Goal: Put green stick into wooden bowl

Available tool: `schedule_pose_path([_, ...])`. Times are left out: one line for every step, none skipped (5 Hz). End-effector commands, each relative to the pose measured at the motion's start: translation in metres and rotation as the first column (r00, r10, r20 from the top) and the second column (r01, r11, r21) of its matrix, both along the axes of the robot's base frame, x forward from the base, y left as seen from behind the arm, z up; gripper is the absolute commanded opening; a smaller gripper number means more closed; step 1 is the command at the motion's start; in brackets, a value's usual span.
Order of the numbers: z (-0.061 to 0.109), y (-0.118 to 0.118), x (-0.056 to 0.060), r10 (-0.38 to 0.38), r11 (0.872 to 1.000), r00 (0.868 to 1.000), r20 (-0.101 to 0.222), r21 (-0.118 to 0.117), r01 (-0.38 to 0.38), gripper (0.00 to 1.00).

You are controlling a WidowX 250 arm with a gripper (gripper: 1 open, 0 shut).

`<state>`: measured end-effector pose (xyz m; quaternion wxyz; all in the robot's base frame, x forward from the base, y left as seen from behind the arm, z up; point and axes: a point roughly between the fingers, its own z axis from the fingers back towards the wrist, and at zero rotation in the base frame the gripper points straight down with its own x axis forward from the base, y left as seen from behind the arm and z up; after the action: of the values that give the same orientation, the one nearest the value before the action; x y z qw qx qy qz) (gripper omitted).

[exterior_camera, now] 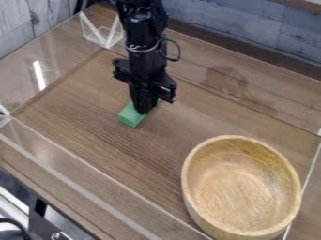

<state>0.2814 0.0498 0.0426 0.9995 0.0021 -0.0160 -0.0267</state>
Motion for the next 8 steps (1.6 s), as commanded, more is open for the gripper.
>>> schedule_pose_path([0.024, -0.01, 0.014, 0.004, 1.0, 0.997, 0.072, 0.003, -0.004, 0.0])
schedule_pose_path([0.027, -0.029, 0.018, -0.019, 1.0, 0.997, 0.074, -0.008, 0.02, 0.0])
schedule_pose_path([0.027, -0.061, 0.025, -0.047, 0.999, 0.996, 0.077, -0.02, 0.049, 0.0])
schedule_pose_path([0.026, -0.089, 0.028, -0.078, 0.996, 0.994, 0.08, -0.029, 0.081, 0.0])
schedule_pose_path([0.022, -0.094, 0.025, -0.106, 0.994, 0.991, 0.076, -0.032, 0.109, 0.0])
schedule_pose_path([0.018, -0.095, 0.023, -0.115, 0.993, 0.991, 0.072, -0.034, 0.117, 1.0])
schedule_pose_path([0.015, -0.096, 0.02, -0.122, 0.991, 0.99, 0.068, -0.037, 0.125, 1.0])
schedule_pose_path([0.013, -0.094, 0.019, -0.122, 0.992, 0.99, 0.068, -0.036, 0.125, 0.0])
